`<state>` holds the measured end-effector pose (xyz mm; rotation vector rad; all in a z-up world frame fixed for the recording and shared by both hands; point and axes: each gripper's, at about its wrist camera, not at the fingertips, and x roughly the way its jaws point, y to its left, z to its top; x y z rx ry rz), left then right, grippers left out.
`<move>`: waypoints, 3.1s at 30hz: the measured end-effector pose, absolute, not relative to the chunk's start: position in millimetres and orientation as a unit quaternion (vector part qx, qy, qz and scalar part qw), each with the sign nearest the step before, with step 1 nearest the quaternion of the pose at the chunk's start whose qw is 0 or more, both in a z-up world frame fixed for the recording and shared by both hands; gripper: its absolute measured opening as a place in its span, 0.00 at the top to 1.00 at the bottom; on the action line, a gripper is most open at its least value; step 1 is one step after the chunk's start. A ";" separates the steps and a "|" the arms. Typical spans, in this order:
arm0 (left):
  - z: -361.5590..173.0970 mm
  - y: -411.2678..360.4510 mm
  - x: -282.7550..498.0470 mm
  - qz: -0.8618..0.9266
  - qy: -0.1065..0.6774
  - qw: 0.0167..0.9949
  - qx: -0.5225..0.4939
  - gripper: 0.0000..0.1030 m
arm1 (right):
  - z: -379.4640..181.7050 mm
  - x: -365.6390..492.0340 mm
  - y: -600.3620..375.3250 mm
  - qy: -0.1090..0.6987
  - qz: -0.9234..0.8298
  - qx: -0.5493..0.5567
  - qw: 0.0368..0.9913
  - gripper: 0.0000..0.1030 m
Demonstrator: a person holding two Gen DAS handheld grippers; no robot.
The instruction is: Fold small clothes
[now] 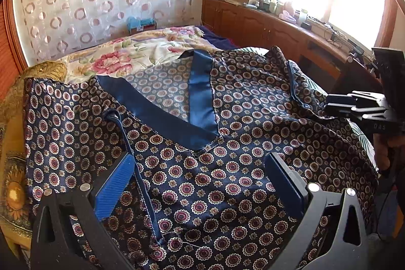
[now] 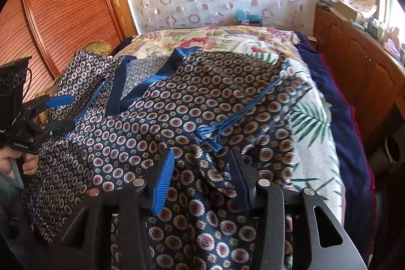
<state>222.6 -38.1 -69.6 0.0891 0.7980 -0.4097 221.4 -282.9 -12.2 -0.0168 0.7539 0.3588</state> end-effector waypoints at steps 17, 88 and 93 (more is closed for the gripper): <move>-62.6 -30.9 213.7 -0.194 0.380 0.904 0.033 0.00 | -10.8 323.1 -293.1 0.397 0.071 0.019 0.915 0.66; -38.1 103.6 320.4 -0.037 0.400 0.916 0.010 0.96 | -25.9 356.5 -273.6 0.398 0.097 -0.057 0.910 0.17; -14.1 103.2 306.2 -0.054 0.371 0.927 -0.003 0.96 | -26.7 356.4 -274.0 0.398 0.097 -0.056 0.910 0.16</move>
